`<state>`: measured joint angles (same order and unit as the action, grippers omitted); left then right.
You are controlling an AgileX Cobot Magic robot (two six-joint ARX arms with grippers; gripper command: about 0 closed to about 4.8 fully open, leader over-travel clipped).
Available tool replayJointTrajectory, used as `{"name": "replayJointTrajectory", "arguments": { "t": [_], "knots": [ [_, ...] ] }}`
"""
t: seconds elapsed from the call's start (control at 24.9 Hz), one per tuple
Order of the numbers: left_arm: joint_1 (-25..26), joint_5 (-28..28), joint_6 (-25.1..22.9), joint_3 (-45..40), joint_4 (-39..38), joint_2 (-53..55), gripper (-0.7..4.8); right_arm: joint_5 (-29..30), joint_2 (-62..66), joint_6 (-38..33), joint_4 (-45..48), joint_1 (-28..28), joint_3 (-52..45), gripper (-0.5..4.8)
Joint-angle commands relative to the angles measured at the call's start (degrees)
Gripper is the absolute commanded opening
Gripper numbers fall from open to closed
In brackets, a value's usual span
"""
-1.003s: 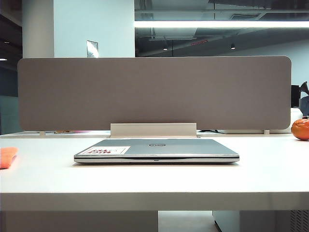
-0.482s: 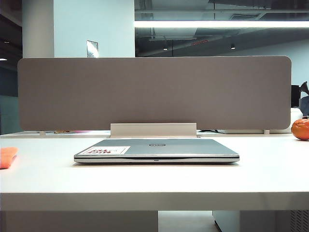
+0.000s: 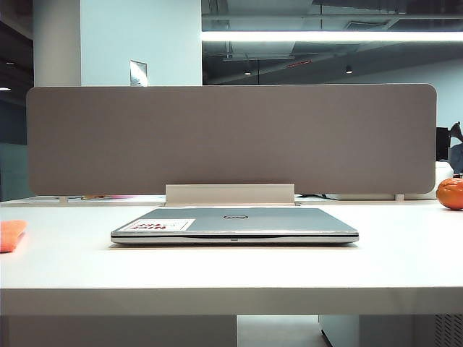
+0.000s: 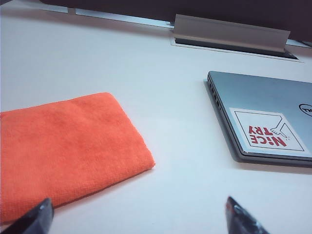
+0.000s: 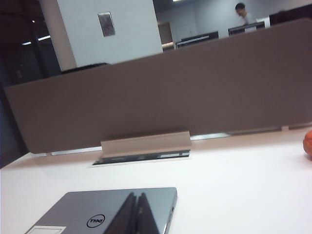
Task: Pick up the orange rag and put it over the laptop.
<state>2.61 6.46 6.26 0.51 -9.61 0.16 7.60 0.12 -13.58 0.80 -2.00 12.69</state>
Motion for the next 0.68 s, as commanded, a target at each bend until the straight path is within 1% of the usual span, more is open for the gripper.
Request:
{"name": "replayJointTrajectory", "arguments": {
  "t": [0.04,0.12,0.16,0.2,0.24,0.4,0.56,0.64,0.68],
  "knots": [
    [0.0,0.11,0.17,-0.07,0.61,0.07,4.79,2.97,-0.13,-0.15,-3.76,-0.04,3.13,-0.05],
    [0.0,-0.02,0.17,-0.07,0.59,0.07,4.79,5.35,-0.13,-0.15,-7.13,-0.04,4.98,-0.05],
    [-0.02,-0.04,0.17,-0.07,0.46,0.07,4.79,8.41,-0.13,-0.17,-10.6,-0.04,6.99,-0.05],
    [0.0,-0.07,0.17,-0.07,0.35,0.07,4.79,9.55,-0.13,-0.2,-11.87,-0.04,7.93,-0.05],
    [0.0,-0.2,0.17,-0.07,0.04,0.07,4.79,11.91,-0.13,-0.42,-14.6,-0.04,9.94,-0.05],
    [-0.02,-0.2,0.22,-0.04,-0.46,0.07,4.79,14.34,-0.11,-0.9,-19.8,-0.04,13.4,-0.05],
    [-0.02,-0.15,0.5,0.04,-0.59,0.07,4.79,16.87,-0.11,-4.76,-23.85,-0.04,15.91,-0.05],
    [-0.02,-0.11,2.08,0.07,-0.63,0.07,4.79,18.47,-0.11,-5.77,-25.75,-0.04,16.83,-0.05],
    [-0.02,0.13,4.02,0.15,-0.61,0.07,4.79,20.17,-0.11,-6.16,-27.34,-0.04,17.33,-0.05]
  ]
}}
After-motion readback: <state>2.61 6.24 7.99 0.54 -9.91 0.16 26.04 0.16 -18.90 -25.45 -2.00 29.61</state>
